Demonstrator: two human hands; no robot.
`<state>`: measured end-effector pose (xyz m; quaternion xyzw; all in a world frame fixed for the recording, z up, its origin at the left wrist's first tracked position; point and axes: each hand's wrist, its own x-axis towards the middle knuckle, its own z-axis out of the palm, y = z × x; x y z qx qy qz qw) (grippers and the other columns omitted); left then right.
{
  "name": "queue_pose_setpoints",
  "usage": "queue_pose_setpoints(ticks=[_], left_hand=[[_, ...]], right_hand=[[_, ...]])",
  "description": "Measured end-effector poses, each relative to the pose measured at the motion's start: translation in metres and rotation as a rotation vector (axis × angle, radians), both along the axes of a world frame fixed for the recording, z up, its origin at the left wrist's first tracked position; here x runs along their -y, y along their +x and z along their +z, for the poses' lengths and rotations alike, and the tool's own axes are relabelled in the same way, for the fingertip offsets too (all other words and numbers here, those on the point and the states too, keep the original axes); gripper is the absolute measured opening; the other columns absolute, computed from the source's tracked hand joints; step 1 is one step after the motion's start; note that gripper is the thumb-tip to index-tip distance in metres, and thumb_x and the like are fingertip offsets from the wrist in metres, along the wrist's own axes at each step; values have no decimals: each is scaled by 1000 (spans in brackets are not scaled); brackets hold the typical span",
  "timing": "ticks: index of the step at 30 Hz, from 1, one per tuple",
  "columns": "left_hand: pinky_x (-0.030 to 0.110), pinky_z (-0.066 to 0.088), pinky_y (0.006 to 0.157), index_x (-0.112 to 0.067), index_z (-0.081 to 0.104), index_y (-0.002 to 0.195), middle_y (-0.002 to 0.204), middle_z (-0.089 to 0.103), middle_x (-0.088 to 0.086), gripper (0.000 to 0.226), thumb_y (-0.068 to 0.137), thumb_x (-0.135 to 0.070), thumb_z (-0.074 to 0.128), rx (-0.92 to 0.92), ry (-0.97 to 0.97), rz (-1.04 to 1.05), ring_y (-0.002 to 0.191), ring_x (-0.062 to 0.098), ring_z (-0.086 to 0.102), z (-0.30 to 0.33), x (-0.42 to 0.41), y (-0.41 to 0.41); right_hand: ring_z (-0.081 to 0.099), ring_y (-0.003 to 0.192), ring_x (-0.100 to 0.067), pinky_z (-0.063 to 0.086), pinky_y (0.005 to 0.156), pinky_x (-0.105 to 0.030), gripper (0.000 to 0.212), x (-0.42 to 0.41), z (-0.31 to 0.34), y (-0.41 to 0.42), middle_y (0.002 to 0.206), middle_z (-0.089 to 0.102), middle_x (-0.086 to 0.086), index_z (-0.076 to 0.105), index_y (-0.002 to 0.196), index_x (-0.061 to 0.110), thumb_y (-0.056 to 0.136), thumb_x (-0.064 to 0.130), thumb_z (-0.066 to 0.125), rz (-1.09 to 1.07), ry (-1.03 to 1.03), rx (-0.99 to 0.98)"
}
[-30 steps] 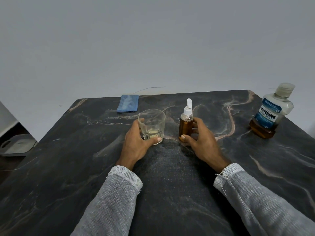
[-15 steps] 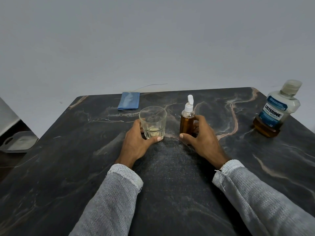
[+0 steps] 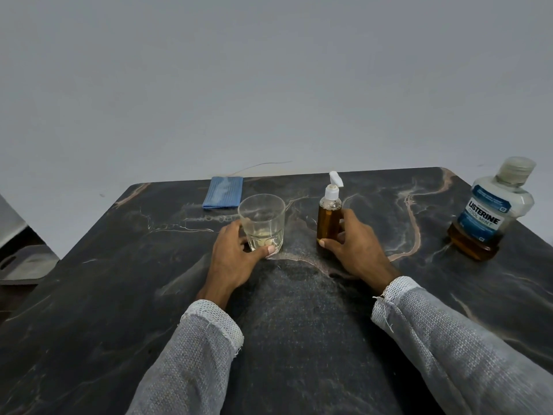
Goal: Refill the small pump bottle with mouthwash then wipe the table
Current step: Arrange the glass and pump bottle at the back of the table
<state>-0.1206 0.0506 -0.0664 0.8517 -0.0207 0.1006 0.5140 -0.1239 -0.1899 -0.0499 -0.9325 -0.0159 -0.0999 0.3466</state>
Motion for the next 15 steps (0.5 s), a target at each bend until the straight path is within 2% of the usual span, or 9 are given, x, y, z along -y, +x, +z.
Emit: queue_pose_setpoints(ticks=[2,7,15], left_hand=[[34,53,94,-21,54,122,128,59,2,67,65,-24,88,-2,28,7,108,16,63,3,0,11],[23,48,80,-19,54,121,117,67,-2,63,67,-27,87,-16,85,21,99,12,64,7,0,42],[39,52,90,-15,57,120,118,68,3,60,72,-41,81,64,311,94,105,19,64,12,6,93]], right_hand=[[63,103,-24,53,88,-41,59,1,2,8,122,63,-7,42,127,18,81,33,75,-3,-38,-7],[62,104,-27,52,91,-46,59,3,6,37,120,63,-9,44,127,17,81,35,75,-30,-62,-46],[61,109,-26,49,92,-38,56,0,2,95,123,63,-9,50,127,12,81,31,76,-35,-14,-52]])
